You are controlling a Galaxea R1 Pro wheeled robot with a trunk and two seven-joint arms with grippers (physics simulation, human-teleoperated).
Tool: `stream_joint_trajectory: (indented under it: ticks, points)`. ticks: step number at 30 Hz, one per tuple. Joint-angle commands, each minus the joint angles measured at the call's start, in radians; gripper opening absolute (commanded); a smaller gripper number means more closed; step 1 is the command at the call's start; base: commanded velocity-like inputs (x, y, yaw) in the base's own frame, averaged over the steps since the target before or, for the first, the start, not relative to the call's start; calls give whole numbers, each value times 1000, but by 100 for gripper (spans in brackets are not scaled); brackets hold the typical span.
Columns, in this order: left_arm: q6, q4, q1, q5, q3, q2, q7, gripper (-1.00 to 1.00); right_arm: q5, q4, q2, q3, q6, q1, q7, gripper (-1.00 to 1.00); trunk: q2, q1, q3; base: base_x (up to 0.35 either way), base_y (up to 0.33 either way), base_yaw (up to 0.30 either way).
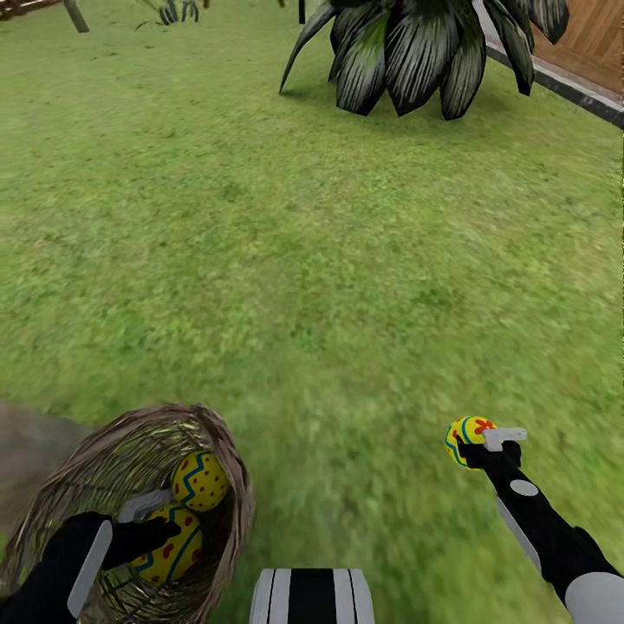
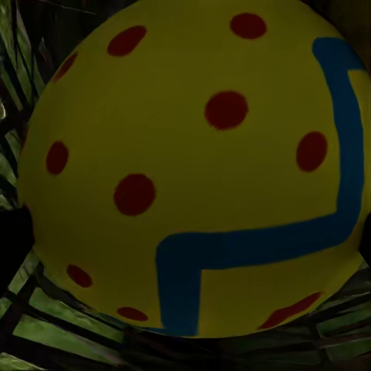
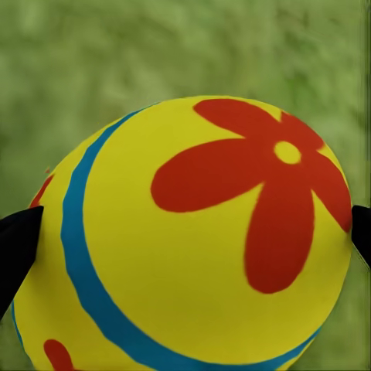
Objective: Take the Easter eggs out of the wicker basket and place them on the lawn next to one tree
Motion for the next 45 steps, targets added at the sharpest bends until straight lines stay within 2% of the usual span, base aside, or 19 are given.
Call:
stream_joint_trajectory:
  ticks: [1, 27, 38, 45]
  points:
    - [5, 0, 0, -1, 2, 0, -4, -100, -10, -1, -2, 8, 1, -1, -9, -100, 0, -1, 3, 0, 0, 0]
    - [5, 2, 0, 4, 4, -8, -4, -100, -9, 27, 0, 11, 1, -1, -9, -100, 6, -12, 104, -30, -1, 0]
    - [5, 2, 0, 4, 5, -8, -4, -100, -9, 28, 1, 12, 1, -1, -9, -100, 9, -17, 146, -192, -83, 0]
    - [5, -4, 0, 5, 4, -8, -5, -100, -8, 40, 3, 14, 1, -1, -9, -100, 10, -20, 173, -23, -33, 0]
